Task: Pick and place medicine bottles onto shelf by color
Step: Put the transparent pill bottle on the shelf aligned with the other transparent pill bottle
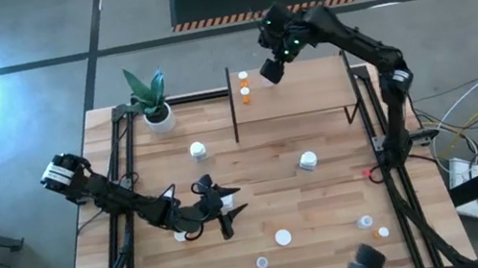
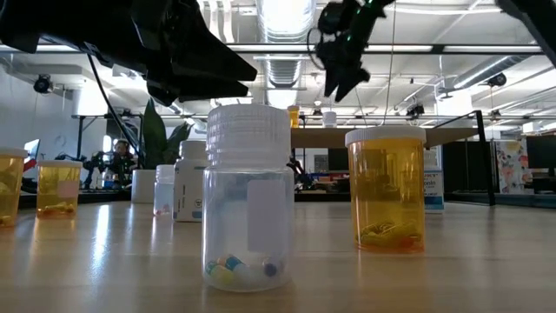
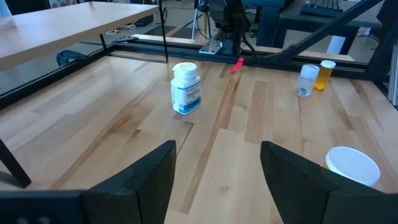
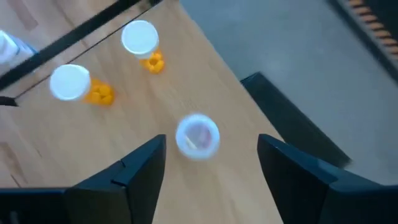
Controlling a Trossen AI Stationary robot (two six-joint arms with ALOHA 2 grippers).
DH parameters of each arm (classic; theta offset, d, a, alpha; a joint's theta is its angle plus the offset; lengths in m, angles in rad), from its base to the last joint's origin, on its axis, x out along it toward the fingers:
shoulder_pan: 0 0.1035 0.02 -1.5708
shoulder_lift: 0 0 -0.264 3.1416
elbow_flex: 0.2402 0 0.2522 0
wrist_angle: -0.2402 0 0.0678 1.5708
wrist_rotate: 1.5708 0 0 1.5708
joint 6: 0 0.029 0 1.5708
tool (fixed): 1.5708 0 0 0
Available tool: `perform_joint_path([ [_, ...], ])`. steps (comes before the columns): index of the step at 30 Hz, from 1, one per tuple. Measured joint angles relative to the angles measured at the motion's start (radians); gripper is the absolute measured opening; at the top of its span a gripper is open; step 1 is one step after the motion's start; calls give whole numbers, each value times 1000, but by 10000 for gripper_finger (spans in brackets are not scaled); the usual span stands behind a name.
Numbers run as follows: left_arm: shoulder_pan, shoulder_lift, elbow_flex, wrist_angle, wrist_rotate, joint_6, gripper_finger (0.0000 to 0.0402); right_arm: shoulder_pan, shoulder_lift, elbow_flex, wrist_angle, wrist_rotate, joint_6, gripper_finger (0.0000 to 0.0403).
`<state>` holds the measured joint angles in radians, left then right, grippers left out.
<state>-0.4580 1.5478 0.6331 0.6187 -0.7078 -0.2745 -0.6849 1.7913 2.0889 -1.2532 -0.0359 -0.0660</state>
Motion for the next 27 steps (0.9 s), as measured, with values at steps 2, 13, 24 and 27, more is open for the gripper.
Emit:
perform_joint_path([
  [2,0,0,0,-1,0,0,218,29,-48,-16,-57,62,21,231],
  [13,0,0,0,-1,0,0,218,460,-488,-433,-239,167,264,194],
  [24,0,0,0,-9,0,4,218,1137,-813,-887,-224,166,1084,169],
  [27,0,0,0,-8,0,26,218,1289,-797,-963,-199,164,1186,161],
])
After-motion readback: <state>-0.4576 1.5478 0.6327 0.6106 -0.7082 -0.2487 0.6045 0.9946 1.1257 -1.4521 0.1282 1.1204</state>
